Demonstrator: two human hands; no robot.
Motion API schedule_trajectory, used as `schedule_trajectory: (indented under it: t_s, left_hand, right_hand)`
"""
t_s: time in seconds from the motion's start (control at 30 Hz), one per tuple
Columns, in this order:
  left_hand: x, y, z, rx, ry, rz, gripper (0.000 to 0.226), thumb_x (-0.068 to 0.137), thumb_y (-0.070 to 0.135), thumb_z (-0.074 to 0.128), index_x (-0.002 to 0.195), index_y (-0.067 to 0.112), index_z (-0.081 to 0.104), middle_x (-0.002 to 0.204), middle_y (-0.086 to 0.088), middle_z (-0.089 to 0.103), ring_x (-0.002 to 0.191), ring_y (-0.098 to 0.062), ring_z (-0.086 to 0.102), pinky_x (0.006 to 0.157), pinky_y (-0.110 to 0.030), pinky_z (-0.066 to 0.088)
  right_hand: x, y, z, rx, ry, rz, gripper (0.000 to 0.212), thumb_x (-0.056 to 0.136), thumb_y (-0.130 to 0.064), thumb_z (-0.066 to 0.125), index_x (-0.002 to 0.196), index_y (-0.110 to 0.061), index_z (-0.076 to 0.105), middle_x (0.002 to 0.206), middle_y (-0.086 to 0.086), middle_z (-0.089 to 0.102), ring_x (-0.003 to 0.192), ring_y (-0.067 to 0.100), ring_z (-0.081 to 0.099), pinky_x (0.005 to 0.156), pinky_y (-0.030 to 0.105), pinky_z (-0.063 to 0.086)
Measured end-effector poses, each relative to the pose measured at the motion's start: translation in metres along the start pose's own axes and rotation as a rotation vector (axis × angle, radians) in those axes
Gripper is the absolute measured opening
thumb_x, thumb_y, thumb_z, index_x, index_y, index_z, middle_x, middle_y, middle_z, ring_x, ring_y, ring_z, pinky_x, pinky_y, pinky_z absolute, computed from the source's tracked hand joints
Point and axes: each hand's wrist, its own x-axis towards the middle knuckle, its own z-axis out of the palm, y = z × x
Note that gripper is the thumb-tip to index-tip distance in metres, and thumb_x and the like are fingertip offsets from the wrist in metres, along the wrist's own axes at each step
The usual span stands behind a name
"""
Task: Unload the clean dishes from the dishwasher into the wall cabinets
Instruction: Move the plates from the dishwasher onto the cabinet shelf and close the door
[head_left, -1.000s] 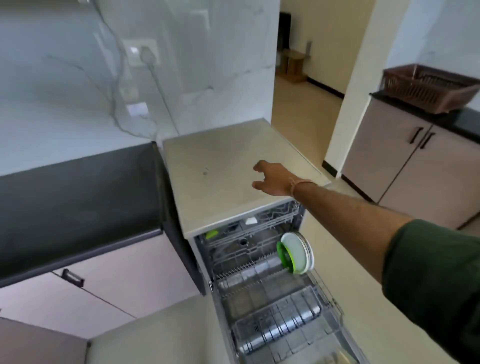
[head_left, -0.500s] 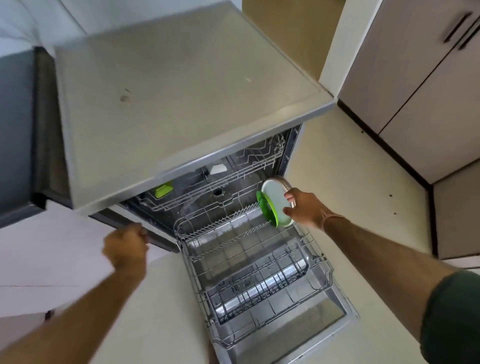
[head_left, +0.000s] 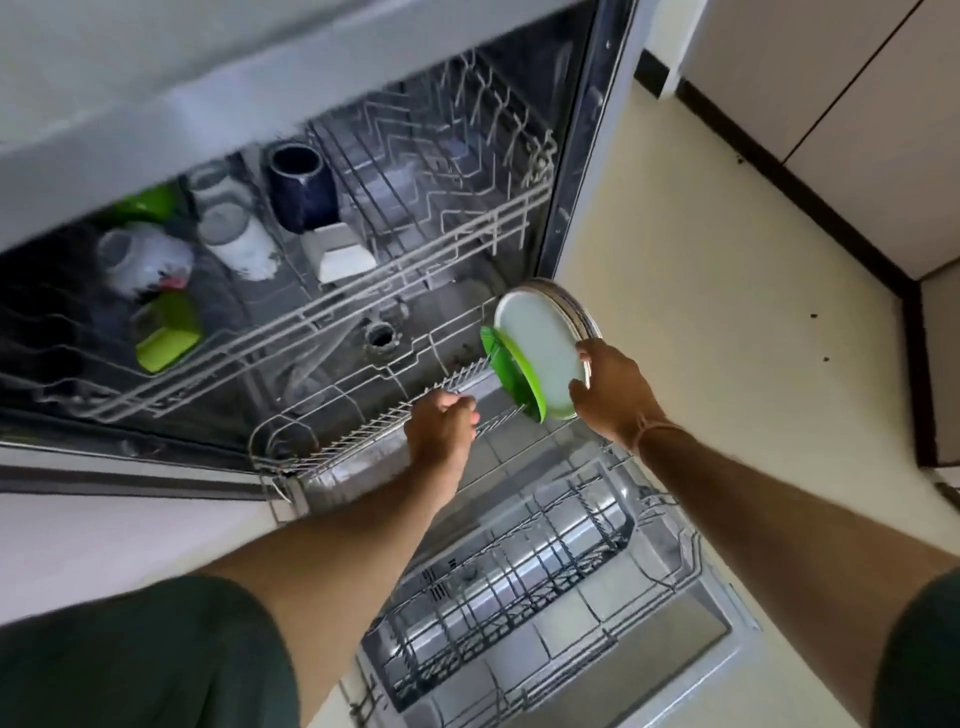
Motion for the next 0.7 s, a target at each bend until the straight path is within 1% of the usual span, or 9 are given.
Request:
schedule_trajectory:
  t_s: [0.1, 0.13, 0.2, 0.27, 0.33, 0.4, 0.47, 0.57, 0.7]
  left_hand:
    - [0.03, -0.008, 0.031, 0.08, -0.075, 0.02, 0.02, 0.069, 0.033, 0.064, 0.077, 0.016, 0.071, 0.075, -0.005, 0.075, 0.074, -0.027, 0.072, 0.068, -0.039, 0.056]
    - [0.039, -0.011, 0.042, 0.093, -0.1, 0.031, 0.023, 0.067, 0.035, 0.064, 0.079, 0.016, 0.072, 0.078, -0.006, 0.075, 0.081, -0.03, 0.073, 0.073, -0.042, 0.058]
    - [0.049, -0.01, 0.06, 0.101, -0.13, 0.068, 0.027, 0.072, 0.035, 0.068, 0.088, 0.014, 0.072, 0.087, -0.01, 0.075, 0.089, -0.032, 0.072, 0.079, -0.045, 0.058]
    - [0.053, -0.005, 0.073, 0.089, -0.135, 0.096, 0.029, 0.079, 0.033, 0.072, 0.098, 0.011, 0.07, 0.092, -0.012, 0.074, 0.09, -0.032, 0.072, 0.08, -0.044, 0.06]
    - [0.059, -0.001, 0.083, 0.107, -0.146, 0.094, 0.035, 0.08, 0.035, 0.075, 0.1, 0.008, 0.068, 0.09, -0.013, 0.074, 0.085, -0.03, 0.072, 0.076, -0.043, 0.061]
    - [0.067, 0.0, 0.09, 0.157, -0.149, 0.101, 0.032, 0.074, 0.039, 0.075, 0.086, 0.011, 0.066, 0.084, -0.014, 0.074, 0.08, -0.03, 0.073, 0.072, -0.046, 0.062]
    - [0.07, 0.002, 0.094, 0.173, -0.133, 0.093, 0.024, 0.076, 0.032, 0.076, 0.072, 0.014, 0.06, 0.082, -0.015, 0.073, 0.078, -0.029, 0.073, 0.073, -0.046, 0.062]
    - [0.069, 0.007, 0.094, 0.129, -0.147, 0.056, 0.02, 0.084, 0.016, 0.073, 0.069, 0.014, 0.06, 0.084, -0.02, 0.073, 0.074, -0.03, 0.074, 0.072, -0.046, 0.062]
    - [0.066, 0.011, 0.091, 0.035, -0.215, 0.001, 0.014, 0.087, 0.009, 0.07, 0.078, 0.009, 0.06, 0.093, -0.022, 0.072, 0.079, -0.032, 0.073, 0.073, -0.041, 0.062]
  right_hand:
    - [0.011, 0.01, 0.017, -0.039, 0.117, 0.004, 0.052, 0.09, -0.019, 0.057, 0.14, -0.014, 0.044, 0.134, 0.014, 0.052, 0.12, 0.034, 0.051, 0.099, 0.042, 0.046]
    - [0.014, 0.013, 0.022, -0.055, 0.146, 0.003, 0.051, 0.09, -0.019, 0.057, 0.139, -0.013, 0.046, 0.131, 0.014, 0.053, 0.117, 0.035, 0.052, 0.096, 0.043, 0.048]
    - [0.02, 0.019, 0.032, -0.083, 0.19, -0.003, 0.046, 0.09, -0.019, 0.056, 0.135, -0.012, 0.049, 0.126, 0.014, 0.055, 0.113, 0.035, 0.053, 0.092, 0.044, 0.05]
    - [0.023, 0.021, 0.039, -0.096, 0.248, -0.011, 0.042, 0.089, -0.015, 0.055, 0.13, -0.011, 0.053, 0.123, 0.014, 0.055, 0.11, 0.036, 0.054, 0.089, 0.043, 0.051]
    - [0.026, 0.022, 0.045, -0.088, 0.322, -0.015, 0.04, 0.088, -0.013, 0.056, 0.128, -0.011, 0.055, 0.121, 0.014, 0.056, 0.108, 0.035, 0.053, 0.086, 0.043, 0.051]
    - [0.028, 0.022, 0.05, -0.067, 0.371, -0.014, 0.037, 0.089, -0.015, 0.057, 0.125, -0.012, 0.055, 0.119, 0.011, 0.056, 0.106, 0.032, 0.053, 0.084, 0.043, 0.052]
    - [0.031, 0.022, 0.053, -0.05, 0.399, -0.014, 0.033, 0.088, -0.017, 0.059, 0.121, -0.013, 0.055, 0.116, 0.01, 0.056, 0.103, 0.03, 0.054, 0.081, 0.043, 0.052]
    - [0.034, 0.02, 0.058, -0.041, 0.384, -0.008, 0.031, 0.088, -0.022, 0.062, 0.117, -0.013, 0.055, 0.112, 0.009, 0.059, 0.098, 0.031, 0.057, 0.079, 0.042, 0.053]
    - [0.034, 0.015, 0.065, -0.14, 0.251, 0.014, 0.029, 0.095, -0.028, 0.055, 0.119, -0.015, 0.061, 0.119, 0.011, 0.061, 0.099, 0.035, 0.063, 0.08, 0.038, 0.052]
